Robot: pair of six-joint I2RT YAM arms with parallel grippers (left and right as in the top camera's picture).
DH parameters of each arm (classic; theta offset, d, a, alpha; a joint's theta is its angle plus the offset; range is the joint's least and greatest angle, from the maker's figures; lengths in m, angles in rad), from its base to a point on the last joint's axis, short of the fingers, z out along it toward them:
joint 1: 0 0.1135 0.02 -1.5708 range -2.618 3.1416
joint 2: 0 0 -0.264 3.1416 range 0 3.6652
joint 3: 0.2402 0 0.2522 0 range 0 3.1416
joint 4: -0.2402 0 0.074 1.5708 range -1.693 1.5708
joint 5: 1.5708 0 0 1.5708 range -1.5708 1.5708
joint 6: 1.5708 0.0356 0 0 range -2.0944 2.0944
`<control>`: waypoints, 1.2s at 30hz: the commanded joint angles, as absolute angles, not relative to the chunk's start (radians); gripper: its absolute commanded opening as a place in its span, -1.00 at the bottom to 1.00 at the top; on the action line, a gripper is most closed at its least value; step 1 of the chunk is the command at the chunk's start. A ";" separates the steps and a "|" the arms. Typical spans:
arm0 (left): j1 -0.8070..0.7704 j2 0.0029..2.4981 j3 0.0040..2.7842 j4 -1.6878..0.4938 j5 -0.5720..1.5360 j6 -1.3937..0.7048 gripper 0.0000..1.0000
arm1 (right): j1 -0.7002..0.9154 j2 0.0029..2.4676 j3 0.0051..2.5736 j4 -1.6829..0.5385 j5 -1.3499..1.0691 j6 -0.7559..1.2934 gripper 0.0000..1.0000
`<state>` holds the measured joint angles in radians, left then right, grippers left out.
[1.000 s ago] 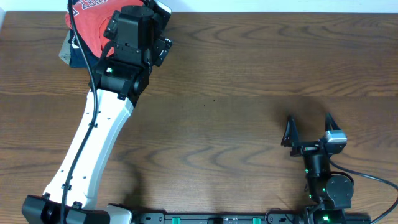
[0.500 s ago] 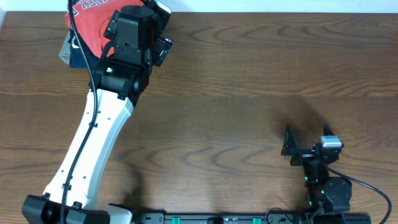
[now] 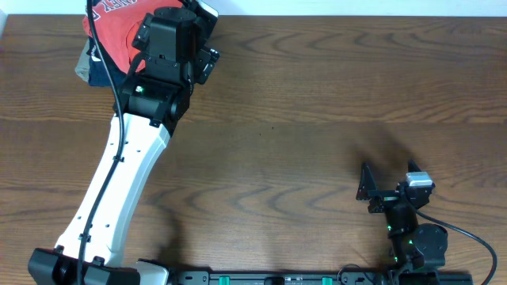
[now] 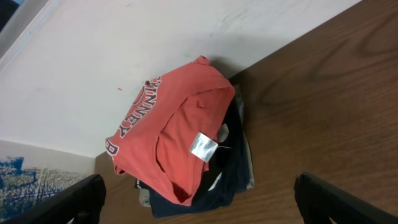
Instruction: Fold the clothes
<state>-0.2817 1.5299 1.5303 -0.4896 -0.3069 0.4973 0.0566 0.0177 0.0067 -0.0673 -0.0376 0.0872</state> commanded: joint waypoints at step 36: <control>-0.094 1.243 1.253 -0.561 0.237 0.495 0.96 | 0.047 0.020 0.006 -0.071 -0.053 0.100 0.98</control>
<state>-0.1581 1.3163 1.3586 -0.5938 0.0044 0.4980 0.0566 0.0185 0.0067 -0.0673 -0.0383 0.0879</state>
